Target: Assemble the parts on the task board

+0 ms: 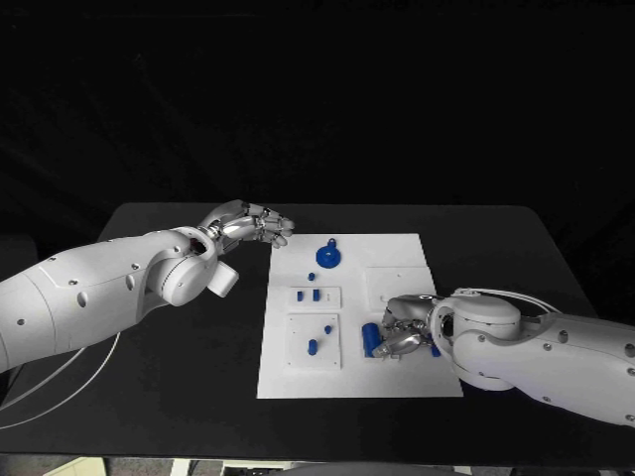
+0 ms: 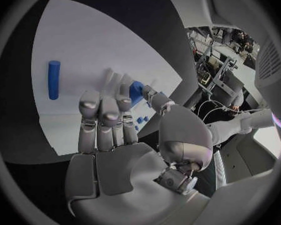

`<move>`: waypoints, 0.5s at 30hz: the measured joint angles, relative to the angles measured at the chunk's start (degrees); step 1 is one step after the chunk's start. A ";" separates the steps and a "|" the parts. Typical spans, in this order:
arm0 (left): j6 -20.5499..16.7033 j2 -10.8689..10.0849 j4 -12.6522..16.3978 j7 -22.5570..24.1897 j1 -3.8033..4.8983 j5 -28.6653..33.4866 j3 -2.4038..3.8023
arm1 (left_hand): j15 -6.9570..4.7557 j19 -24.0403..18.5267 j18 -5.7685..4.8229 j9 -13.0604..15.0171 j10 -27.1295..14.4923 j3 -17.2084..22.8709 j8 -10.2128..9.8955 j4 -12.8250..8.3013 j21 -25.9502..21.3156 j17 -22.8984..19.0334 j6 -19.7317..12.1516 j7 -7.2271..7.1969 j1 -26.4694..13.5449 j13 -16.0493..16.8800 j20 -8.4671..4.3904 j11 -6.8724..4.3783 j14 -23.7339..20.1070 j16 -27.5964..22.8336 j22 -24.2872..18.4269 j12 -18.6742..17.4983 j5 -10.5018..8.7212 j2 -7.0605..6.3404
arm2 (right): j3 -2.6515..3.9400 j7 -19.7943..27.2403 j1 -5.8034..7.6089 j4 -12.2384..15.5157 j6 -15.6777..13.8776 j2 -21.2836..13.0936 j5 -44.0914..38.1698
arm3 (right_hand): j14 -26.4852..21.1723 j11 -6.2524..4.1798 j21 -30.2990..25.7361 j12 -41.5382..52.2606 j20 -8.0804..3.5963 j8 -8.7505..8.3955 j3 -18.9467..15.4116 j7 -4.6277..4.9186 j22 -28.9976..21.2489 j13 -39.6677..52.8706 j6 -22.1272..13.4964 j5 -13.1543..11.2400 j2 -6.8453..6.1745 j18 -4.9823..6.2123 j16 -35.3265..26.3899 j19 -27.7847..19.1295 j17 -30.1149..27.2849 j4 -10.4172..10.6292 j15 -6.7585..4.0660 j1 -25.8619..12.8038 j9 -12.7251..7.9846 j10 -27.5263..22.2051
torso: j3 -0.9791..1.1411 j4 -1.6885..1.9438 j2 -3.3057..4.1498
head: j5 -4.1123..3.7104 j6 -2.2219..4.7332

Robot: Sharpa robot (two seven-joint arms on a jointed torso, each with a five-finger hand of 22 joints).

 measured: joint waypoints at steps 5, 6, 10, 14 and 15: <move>0.01 0.00 0.00 -0.03 0.00 0.00 0.00 | 0.00 0.00 -0.01 0.00 0.00 0.00 0.00 0.00 0.00 0.00 0.00 0.00 0.00 -0.04 0.00 0.00 0.00 0.00 0.06 0.00 0.00 0.00 | 0.04 -0.06 -0.32 -0.63 0.23 0.66 -0.01 | 0.00 0.00 0.00 0.00 0.21 0.01 1.29 0.00 0.00 0.05 0.00 0.01 -1.00 0.00 0.00 0.21 -0.01 -0.38 0.01 1.15 -0.03 0.00 | 0.00 0.00 0.00 | -0.07 -0.07; 0.02 0.00 0.00 -0.03 0.00 0.00 0.00 | 0.00 0.00 -0.01 0.00 0.00 0.00 0.00 0.00 0.00 -0.01 0.00 0.00 0.00 -0.04 0.00 0.00 0.00 0.00 0.06 0.00 0.00 0.00 | 0.04 -0.12 -0.43 -0.73 0.28 0.73 -0.01 | 0.02 0.01 0.00 0.00 0.21 0.11 1.30 0.00 0.00 0.05 0.00 0.01 -1.10 0.00 0.00 0.21 0.00 -0.37 0.02 1.19 0.00 0.00 | 0.00 0.00 0.00 | -0.08 -0.09; 0.03 0.00 0.00 -0.05 0.00 0.00 0.00 | 0.00 0.00 -0.01 0.00 0.00 0.00 0.00 0.00 0.00 0.06 0.00 0.00 0.00 -0.04 0.00 0.00 0.00 0.00 0.05 0.00 0.00 0.00 | 0.02 -0.36 -0.61 -1.08 0.61 0.91 -0.02 | 0.08 0.01 0.13 0.00 0.21 0.08 1.29 0.01 0.00 0.05 0.00 0.01 -1.55 0.01 0.00 0.21 -0.01 -0.37 0.09 0.72 -0.19 0.00 | 0.00 0.00 0.01 | -0.12 -0.20; 0.03 -0.02 0.00 -0.07 0.00 0.00 -0.01 | 0.00 0.00 -0.01 0.01 0.00 0.00 0.00 0.00 0.00 0.05 0.00 0.00 0.00 -0.04 0.00 0.00 0.00 0.00 0.05 0.00 0.00 0.00 | 0.07 -0.47 -0.57 -1.23 1.18 1.05 -0.02 | 0.08 0.01 0.22 0.00 0.21 0.09 1.30 0.18 0.00 0.06 0.20 0.01 -1.91 0.01 0.00 0.21 -0.01 -0.37 0.10 0.97 -0.16 0.00 | 0.00 0.02 0.01 | -0.19 -0.21; 0.03 -0.02 0.00 -0.08 0.00 0.00 -0.01 | 0.00 0.00 -0.01 0.01 0.00 0.00 0.00 0.00 0.00 0.05 0.00 0.00 0.00 -0.04 0.00 0.00 0.00 0.00 0.07 0.00 0.00 0.00 | 0.07 -0.48 -0.57 -1.24 1.27 1.07 -0.02 | 0.07 0.01 0.22 0.00 0.21 0.09 1.29 0.19 0.00 0.10 0.22 0.01 -2.11 0.02 0.00 0.21 -0.01 -0.37 0.10 0.77 -0.14 -0.01 | -0.01 0.03 0.00 | -0.20 -0.23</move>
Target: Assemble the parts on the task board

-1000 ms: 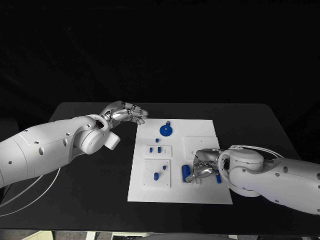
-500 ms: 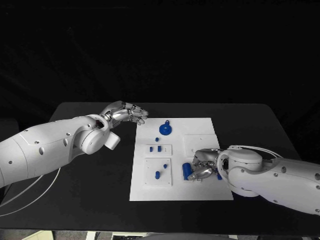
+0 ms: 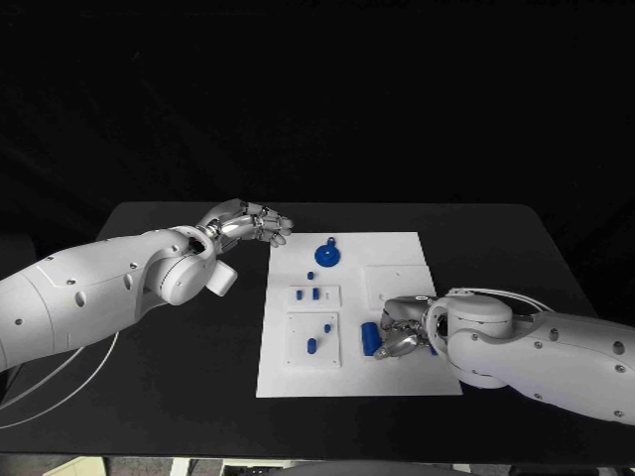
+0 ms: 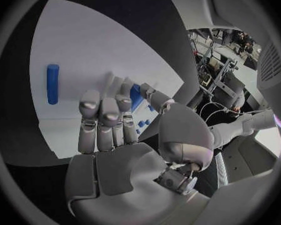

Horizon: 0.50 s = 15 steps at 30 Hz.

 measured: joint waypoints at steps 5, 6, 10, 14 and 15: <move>0.01 0.01 0.00 -0.02 0.00 0.00 0.00 | 0.00 0.00 0.00 0.00 0.00 0.00 0.00 0.00 0.00 0.05 0.00 0.00 0.00 0.00 0.00 0.00 0.00 0.00 0.04 0.00 0.00 0.00 | 0.04 -0.04 0.00 -0.03 0.25 0.05 0.01 | -0.01 0.00 0.00 0.00 0.00 0.01 0.00 0.01 0.00 0.00 0.01 0.00 -1.48 0.00 0.00 0.00 0.00 0.00 0.02 -0.12 0.06 0.00 | -0.03 0.00 -0.01 | -0.01 -0.07; 0.01 0.02 0.00 -0.02 0.00 0.00 0.00 | 0.00 0.00 0.00 0.00 0.00 0.00 0.00 0.00 0.00 0.05 0.00 0.00 0.00 0.00 0.00 0.00 0.00 0.00 0.04 0.00 0.00 0.00 | 0.04 -0.04 -0.01 -0.03 0.26 0.05 0.02 | -0.01 0.00 0.00 0.00 0.00 0.01 0.00 0.05 0.00 0.00 0.07 0.00 -1.53 0.00 -0.21 0.00 0.00 0.00 0.03 -0.18 0.06 0.00 | -0.03 0.01 -0.01 | 0.02 -0.07; 0.02 0.01 -0.01 -0.03 0.00 0.00 0.00 | 0.00 0.00 0.00 0.00 0.00 0.00 0.00 0.00 0.00 0.05 0.00 0.00 0.00 0.01 0.00 0.00 0.00 0.00 0.03 0.00 0.00 0.00 | 0.04 -0.04 -0.01 -0.01 0.31 0.06 0.10 | -0.01 0.00 0.00 0.00 0.00 0.01 0.00 -0.02 -0.01 0.00 0.15 0.00 -1.53 0.00 -0.22 0.00 0.00 0.00 0.03 -0.18 0.07 0.00 | -0.03 0.00 -0.01 | 0.06 -0.06; 0.02 0.01 -0.02 -0.05 0.00 0.00 0.00 | 0.00 0.00 -0.01 0.00 0.00 0.00 0.00 0.00 0.00 0.05 0.00 0.00 0.00 0.01 0.00 0.00 0.00 0.00 0.03 0.00 0.00 0.00 | 0.04 -0.02 -0.02 0.03 0.36 0.02 0.17 | 0.00 0.00 0.00 0.00 0.20 0.01 -0.83 -0.02 -0.01 0.00 0.15 0.00 -4.05 0.01 -0.22 0.21 -0.01 0.32 0.04 -1.20 0.08 0.00 | -0.01 -0.01 -0.01 | 0.09 -0.05; 0.02 0.01 -0.03 -0.05 0.00 0.00 0.00 | 0.00 0.00 0.00 0.00 0.00 0.00 0.00 0.00 0.00 0.04 0.00 0.00 0.00 0.01 0.00 0.00 0.00 0.00 0.03 0.00 0.00 0.00 | 0.04 -0.01 -0.02 0.05 0.36 0.00 0.18 | 0.00 0.00 0.00 0.00 0.20 0.01 -1.00 -0.02 -0.01 0.00 0.15 0.00 -4.42 0.02 -0.22 0.21 -0.01 0.48 0.04 -1.56 0.08 0.00 | -0.01 -0.01 -0.01 | 0.10 -0.05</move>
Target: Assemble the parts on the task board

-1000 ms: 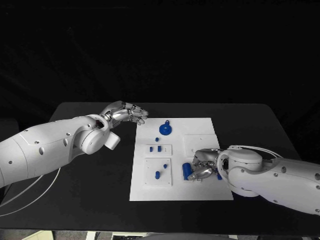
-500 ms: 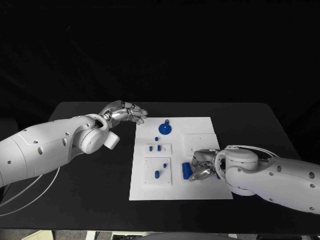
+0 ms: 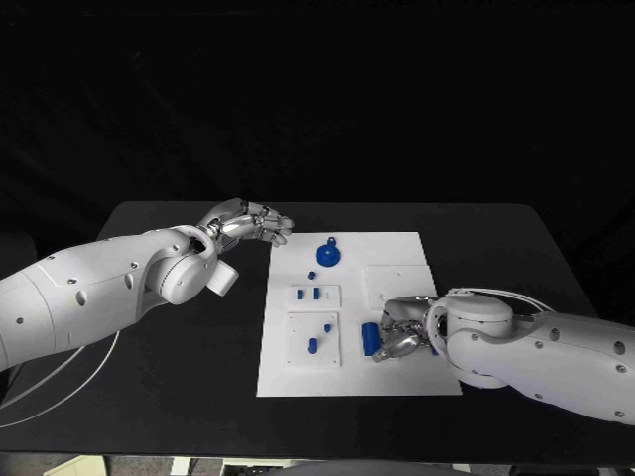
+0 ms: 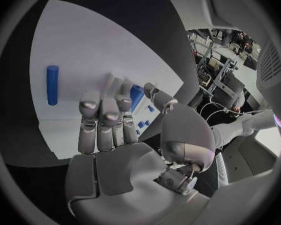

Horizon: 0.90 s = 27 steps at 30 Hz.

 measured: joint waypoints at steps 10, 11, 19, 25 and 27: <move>0.01 0.00 -0.02 -0.04 0.00 0.00 0.00 | 0.00 0.00 -0.01 -0.05 0.00 0.00 0.00 0.00 0.00 0.00 0.00 0.00 0.00 -0.05 0.00 0.00 0.00 0.00 -0.01 0.00 0.00 0.00 | -0.01 0.17 -0.03 0.39 -0.22 -0.64 0.05 | 0.02 0.00 0.00 0.00 0.00 0.00 -1.41 0.18 -0.10 0.06 -0.20 0.00 -1.49 0.02 0.00 0.00 0.00 0.62 0.03 -0.58 0.08 0.00 | 0.01 -0.02 0.00 | 0.04 0.08; 0.01 0.00 -0.02 -0.04 0.00 0.00 0.00 | 0.00 0.00 0.00 -0.05 0.00 0.00 0.00 0.00 0.00 0.03 0.00 0.00 0.00 -0.05 0.00 0.00 0.00 0.00 -0.01 0.00 0.00 0.00 | -0.01 0.18 -0.03 0.45 -0.27 -0.83 0.05 | 0.07 0.00 0.00 0.00 0.00 0.00 -1.41 0.18 -0.09 0.06 -0.20 0.00 -1.49 0.02 0.00 0.00 0.00 0.62 0.08 -0.58 0.08 0.00 | 0.01 -0.02 0.00 | 0.04 0.10; 0.01 0.01 -0.14 -0.06 0.00 0.00 0.00 | 0.00 0.00 -0.01 -0.05 0.00 0.00 0.00 0.00 -0.23 0.05 0.00 0.00 0.00 -0.04 0.00 0.00 0.00 0.00 -0.02 0.00 0.00 0.00 | -0.03 1.70 0.34 2.85 -2.39 -4.89 1.53 | 0.12 0.94 -0.01 -0.23 0.10 -1.69 -2.20 1.02 -0.49 0.13 -3.44 0.00 -2.51 0.02 -0.38 -0.09 -0.20 1.76 0.32 0.00 -0.14 0.07 | 0.03 -0.05 -0.02 | 0.02 0.18; 0.02 0.10 -0.28 -0.07 0.00 0.00 0.00 | 0.00 0.00 -0.01 -0.04 0.00 0.00 0.00 0.00 -0.23 0.09 0.00 0.00 0.00 -0.04 0.00 0.00 0.00 0.00 -0.02 0.00 0.00 0.00 | 0.75 4.60 2.67 3.01 -4.40 -7.22 7.50 | 0.29 1.14 -0.27 -0.03 0.08 -1.74 -1.34 1.03 -0.70 0.26 -4.15 0.00 -0.63 0.05 -0.45 -0.07 -0.29 2.71 0.49 2.09 0.27 0.07 | 0.04 -0.06 -0.02 | -0.14 0.38; 0.02 0.12 -0.29 -0.07 0.00 0.00 -0.01 | 0.00 0.00 -0.01 -0.04 0.00 0.00 0.00 0.00 -0.23 0.09 0.00 0.00 0.00 -0.04 0.00 0.00 0.00 0.00 -0.02 0.00 0.00 0.00 | 1.03 5.30 3.06 2.22 -4.55 -8.07 9.33 | 0.30 1.33 -0.49 -0.03 0.00 -1.73 -0.19 1.13 -0.82 0.26 -4.26 0.00 0.63 0.06 -0.45 0.03 -0.37 3.09 0.49 3.35 0.53 -0.13 | 0.04 -0.07 -0.03 | -0.25 0.44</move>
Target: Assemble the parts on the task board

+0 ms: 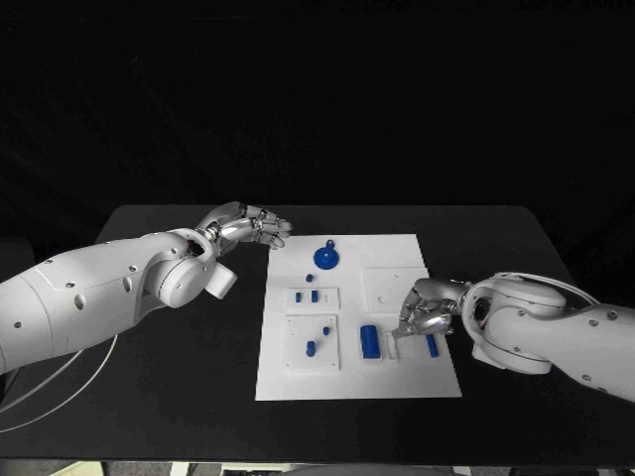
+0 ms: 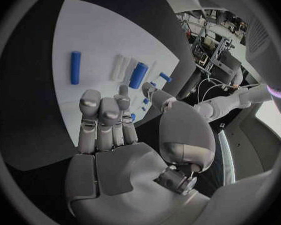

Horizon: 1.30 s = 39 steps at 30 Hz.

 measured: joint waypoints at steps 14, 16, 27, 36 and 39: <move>0.01 0.06 0.00 0.00 0.00 0.00 -0.04 | 0.21 0.21 0.00 0.00 0.00 0.00 0.00 0.00 0.00 0.07 0.00 0.00 0.00 0.01 0.21 0.00 0.21 -0.22 0.04 0.22 0.00 0.00 | 0.07 -1.01 1.16 -5.71 5.09 -3.07 3.61 | 0.19 0.20 -0.01 0.65 0.12 0.52 1.12 0.23 0.13 -0.01 -0.62 0.00 1.66 0.02 -0.22 -0.11 0.00 -1.42 0.20 2.27 1.19 -0.22 | 0.04 -0.02 0.03 | -0.72 0.29; 0.01 0.07 0.00 0.00 0.00 0.00 -0.04 | 0.21 0.21 -0.01 0.00 0.00 0.00 0.00 0.00 0.00 0.12 0.00 0.00 0.00 0.01 0.21 0.00 0.21 -0.22 0.04 0.22 0.00 0.00 | 0.04 -1.65 1.15 -6.01 6.21 -2.90 3.24 | 0.19 0.23 0.00 0.65 0.31 0.52 0.91 0.25 0.23 -0.01 -0.64 0.00 1.87 0.03 -0.22 -0.31 0.00 -1.60 0.20 2.06 1.30 -0.16 | 0.05 -0.02 0.03 | -0.80 0.32; 0.16 0.11 0.07 0.00 0.00 0.00 -0.11 | 0.21 0.21 -0.01 0.01 0.00 0.00 0.23 0.00 0.00 0.16 0.00 0.00 -0.18 0.01 0.21 0.00 0.21 -0.22 0.04 0.22 0.00 0.18 | -0.68 -5.08 0.56 -6.34 7.63 -1.66 1.18 | 0.19 0.11 0.01 0.87 0.71 0.86 1.46 0.48 0.30 -0.18 -0.44 0.00 0.15 0.35 -0.22 -0.32 0.07 2.15 0.20 -1.91 1.76 0.36 | 0.05 -0.02 0.07 | -1.18 0.54; 0.31 0.06 0.12 -0.04 0.00 0.00 -0.14 | 0.21 0.21 -0.01 0.01 0.00 0.00 0.23 0.00 0.00 0.19 0.00 0.00 -0.25 -0.04 0.21 0.00 0.21 -0.22 0.03 0.22 0.00 0.25 | -0.74 -6.91 -1.33 -6.56 7.52 -0.75 -0.25 | 0.19 0.10 0.26 0.87 0.71 0.86 1.39 0.28 0.30 -0.18 -0.24 0.00 -0.05 0.35 -0.22 -0.32 0.14 4.41 0.20 -4.49 2.05 0.36 | 0.00 0.07 0.09 | -1.20 0.26; 0.34 0.00 0.12 -0.05 0.00 0.00 -0.15 | 0.21 0.21 -0.01 0.00 0.00 0.00 0.23 0.00 0.00 0.19 0.00 0.00 -0.25 -0.04 0.21 0.00 0.21 -0.22 0.03 0.22 0.00 0.25 | -0.75 -7.24 -1.71 -6.55 7.51 -0.54 -0.75 | 0.19 0.10 0.27 0.87 0.71 0.88 1.39 0.28 0.30 -0.18 -0.23 0.00 0.08 0.35 -0.22 -0.32 0.14 4.41 0.20 -4.62 2.15 0.35 | 0.01 0.08 0.08 | -1.16 0.15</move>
